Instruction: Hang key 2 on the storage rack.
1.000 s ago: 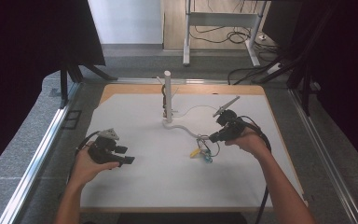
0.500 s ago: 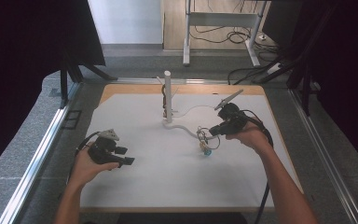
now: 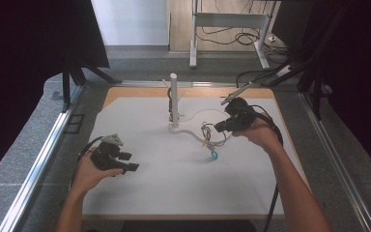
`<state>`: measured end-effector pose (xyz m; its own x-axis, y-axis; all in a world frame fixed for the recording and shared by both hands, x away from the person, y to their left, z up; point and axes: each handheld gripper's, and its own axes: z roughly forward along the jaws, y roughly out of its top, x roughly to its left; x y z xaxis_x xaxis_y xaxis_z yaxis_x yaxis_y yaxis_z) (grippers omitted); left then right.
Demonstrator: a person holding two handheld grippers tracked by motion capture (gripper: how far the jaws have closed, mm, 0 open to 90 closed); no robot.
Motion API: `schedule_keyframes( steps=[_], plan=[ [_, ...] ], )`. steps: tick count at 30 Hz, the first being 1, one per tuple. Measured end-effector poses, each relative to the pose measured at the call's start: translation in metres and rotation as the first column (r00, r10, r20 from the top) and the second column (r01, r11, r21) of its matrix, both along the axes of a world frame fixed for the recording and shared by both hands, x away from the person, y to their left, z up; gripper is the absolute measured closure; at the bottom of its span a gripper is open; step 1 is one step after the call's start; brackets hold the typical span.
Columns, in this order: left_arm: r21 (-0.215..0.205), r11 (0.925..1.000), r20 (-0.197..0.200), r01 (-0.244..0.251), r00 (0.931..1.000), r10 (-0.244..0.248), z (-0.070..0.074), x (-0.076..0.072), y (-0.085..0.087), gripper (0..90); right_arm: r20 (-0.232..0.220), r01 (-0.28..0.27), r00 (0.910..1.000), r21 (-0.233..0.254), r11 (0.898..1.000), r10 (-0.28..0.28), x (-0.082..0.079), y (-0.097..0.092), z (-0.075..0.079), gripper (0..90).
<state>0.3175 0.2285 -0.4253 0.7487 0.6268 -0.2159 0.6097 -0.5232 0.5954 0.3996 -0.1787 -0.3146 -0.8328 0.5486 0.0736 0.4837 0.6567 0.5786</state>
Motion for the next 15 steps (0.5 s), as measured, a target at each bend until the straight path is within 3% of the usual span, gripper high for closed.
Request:
schedule_keyframes(
  steps=[15],
  plan=[
    [-0.002,1.0000,0.003,0.004,1.0000,-0.004,0.0002,-0.0006,0.0004,41.4,0.012,-0.004,0.9999,0.021,1.000,0.004,0.0064,0.0051,0.0101,88.0]
  ],
)
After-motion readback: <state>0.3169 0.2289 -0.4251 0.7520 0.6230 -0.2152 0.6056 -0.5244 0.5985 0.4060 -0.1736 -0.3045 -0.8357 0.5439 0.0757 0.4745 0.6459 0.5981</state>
